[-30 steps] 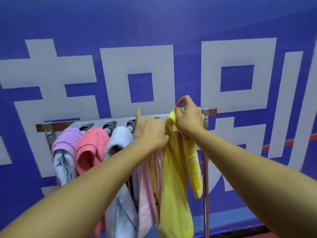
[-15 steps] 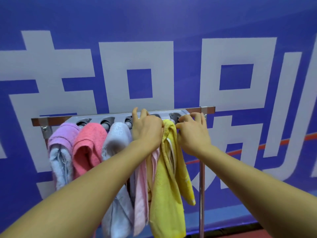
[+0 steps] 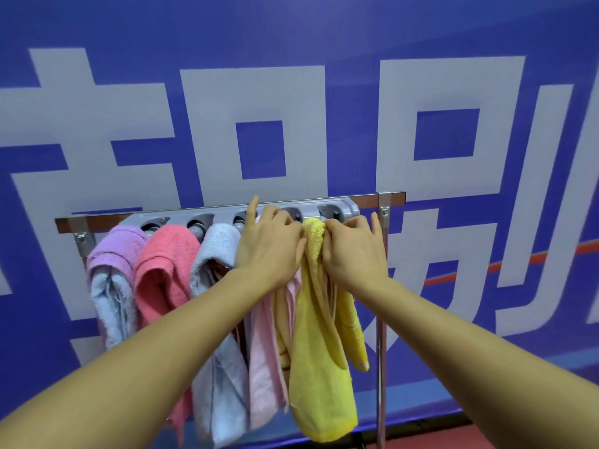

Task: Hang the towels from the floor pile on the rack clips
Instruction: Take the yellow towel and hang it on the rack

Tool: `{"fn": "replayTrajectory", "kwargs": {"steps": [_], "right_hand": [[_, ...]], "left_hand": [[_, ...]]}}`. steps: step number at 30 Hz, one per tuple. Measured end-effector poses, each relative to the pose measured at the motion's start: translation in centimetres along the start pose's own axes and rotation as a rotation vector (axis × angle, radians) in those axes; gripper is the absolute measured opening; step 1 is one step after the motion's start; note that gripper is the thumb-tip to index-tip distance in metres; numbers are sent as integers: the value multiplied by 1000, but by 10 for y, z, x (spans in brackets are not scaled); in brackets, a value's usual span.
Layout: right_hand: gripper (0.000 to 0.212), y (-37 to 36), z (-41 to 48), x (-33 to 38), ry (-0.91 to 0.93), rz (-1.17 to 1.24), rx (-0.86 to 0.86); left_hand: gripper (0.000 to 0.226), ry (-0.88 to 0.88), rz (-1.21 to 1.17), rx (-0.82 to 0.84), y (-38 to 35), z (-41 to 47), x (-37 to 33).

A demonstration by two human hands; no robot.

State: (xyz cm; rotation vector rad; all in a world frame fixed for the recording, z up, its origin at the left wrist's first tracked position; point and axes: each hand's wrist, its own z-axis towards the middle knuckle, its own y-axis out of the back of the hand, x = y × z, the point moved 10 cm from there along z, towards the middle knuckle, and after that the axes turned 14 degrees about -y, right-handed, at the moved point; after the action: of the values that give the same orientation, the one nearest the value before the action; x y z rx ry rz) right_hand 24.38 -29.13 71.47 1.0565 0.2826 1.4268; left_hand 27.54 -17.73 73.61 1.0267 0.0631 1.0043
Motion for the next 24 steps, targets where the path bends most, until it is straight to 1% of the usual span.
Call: {"fn": "replayTrajectory", "kwargs": {"steps": [2, 5, 8, 10, 15, 19, 24], "right_hand": [[35, -2, 0, 0, -5, 12, 11], [40, -10, -2, -1, 2, 10, 83], [41, -14, -1, -6, -21, 22, 167], [42, -13, -1, -9, -32, 43, 192], [54, 4, -10, -17, -51, 120, 90], [45, 16, -28, -14, 5, 191, 72], [44, 18, -60, -13, 33, 207, 84]], "left_hand": [[37, 23, -95, -12, 3, 1, -4], [41, -43, -154, 63, -3, 6, -19], [41, -11, -220, 99, -8, 8, -17], [42, 3, -249, 90, -7, 5, -17], [45, -7, -108, -17, 20, -13, -22], [45, 21, -122, -111, 39, -33, -25], [54, 33, -167, -87, 36, -74, -33]]}}
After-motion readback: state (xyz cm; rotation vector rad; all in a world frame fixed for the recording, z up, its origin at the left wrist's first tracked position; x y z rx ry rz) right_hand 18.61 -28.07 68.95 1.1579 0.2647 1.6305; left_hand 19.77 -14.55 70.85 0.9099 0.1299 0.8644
